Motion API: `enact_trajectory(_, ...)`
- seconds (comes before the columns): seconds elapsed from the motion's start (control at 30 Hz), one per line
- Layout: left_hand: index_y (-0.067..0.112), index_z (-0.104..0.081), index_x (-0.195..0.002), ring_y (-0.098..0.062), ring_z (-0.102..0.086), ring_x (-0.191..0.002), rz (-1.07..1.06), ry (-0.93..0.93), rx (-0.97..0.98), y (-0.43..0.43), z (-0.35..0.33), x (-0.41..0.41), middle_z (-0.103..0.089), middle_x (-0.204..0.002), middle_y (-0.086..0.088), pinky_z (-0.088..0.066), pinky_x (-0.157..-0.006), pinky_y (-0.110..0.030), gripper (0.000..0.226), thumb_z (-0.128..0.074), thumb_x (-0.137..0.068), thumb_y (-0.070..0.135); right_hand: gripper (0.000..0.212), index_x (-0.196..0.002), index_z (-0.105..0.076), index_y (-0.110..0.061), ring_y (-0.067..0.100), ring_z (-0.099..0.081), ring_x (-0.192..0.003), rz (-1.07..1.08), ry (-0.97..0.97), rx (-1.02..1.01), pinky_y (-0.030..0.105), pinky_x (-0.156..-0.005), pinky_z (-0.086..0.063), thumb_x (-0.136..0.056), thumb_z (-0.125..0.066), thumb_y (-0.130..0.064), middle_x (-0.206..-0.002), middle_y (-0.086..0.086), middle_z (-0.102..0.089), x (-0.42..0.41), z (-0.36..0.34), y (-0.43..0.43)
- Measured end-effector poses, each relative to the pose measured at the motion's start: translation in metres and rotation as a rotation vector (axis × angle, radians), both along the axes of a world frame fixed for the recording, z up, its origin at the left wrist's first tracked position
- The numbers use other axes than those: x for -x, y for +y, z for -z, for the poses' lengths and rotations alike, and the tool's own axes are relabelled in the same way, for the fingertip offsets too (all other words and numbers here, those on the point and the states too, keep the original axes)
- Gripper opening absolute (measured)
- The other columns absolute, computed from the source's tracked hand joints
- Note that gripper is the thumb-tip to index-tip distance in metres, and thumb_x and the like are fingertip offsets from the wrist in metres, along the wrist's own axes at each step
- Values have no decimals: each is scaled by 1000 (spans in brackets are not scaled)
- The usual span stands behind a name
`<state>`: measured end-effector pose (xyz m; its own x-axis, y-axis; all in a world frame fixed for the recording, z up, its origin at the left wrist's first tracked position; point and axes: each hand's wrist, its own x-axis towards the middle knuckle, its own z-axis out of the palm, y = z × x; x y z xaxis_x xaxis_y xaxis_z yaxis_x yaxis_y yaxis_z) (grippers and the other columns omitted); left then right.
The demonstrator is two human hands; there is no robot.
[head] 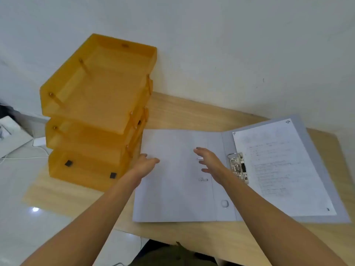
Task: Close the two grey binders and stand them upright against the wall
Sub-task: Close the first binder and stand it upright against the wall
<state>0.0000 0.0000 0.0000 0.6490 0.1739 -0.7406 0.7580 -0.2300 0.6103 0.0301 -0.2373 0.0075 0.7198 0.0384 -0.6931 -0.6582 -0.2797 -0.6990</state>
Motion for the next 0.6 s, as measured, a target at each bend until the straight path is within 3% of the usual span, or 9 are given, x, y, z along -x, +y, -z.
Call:
enact_trajectory(0.07, 11, -23, -161, -34, -35, -150, -15, 9, -37, 10, 9, 2, -30, -167, -9, -36, -119, -48, 78, -62, -97, 30, 58, -152, -42, -23, 27, -45, -138, 23, 35, 14, 40, -99, -40, -99, -53, -44, -156, 3, -44, 4, 6, 8)
enact_trajectory(0.17, 10, -36, -156, -36, -46, -141, -56, -5, -38, 14, 19, 8, -45, -158, -11, -43, -114, -51, 70, -64, -93, 25, 60, -154, -41, -21, 26, -40, -144, 18, 79, 22, 44, -102, -40, -99, -52, -43, -160, 1, -39, 14, 16, 13)
enact_trajectory(0.3, 9, -47, -148, -38, -56, -129, -136, -31, -28, 13, 19, 4, -58, -145, -12, -49, -107, -51, 61, -64, -90, 19, 60, -154, -40, -19, 25, -38, -146, 62, 78, 21, 49, -110, -38, -100, -51, -42, -160, 2, -38, 17, 20, 16)
enact_trajectory(0.43, 4, -58, -135, -35, -62, -110, -179, -63, -50, 11, 13, -4, -65, -132, -16, -53, -93, -43, 45, -59, -91, 16, 60, -153, -43, -21, 24, -39, -144, 89, 71, 9, 47, -106, -39, -99, -51, -46, -159, 0, -40, 19, 17, 16)
enact_trajectory(0.6, 5, -72, -121, -37, -70, -109, -159, -213, -43, 3, -12, -14, -74, -122, -15, -58, -94, -46, 31, -62, -94, 16, 61, -149, -48, -23, 23, -40, -143, 132, 57, -23, 44, -101, -41, -95, -54, -52, -157, -2, -42, 21, 5, 12)
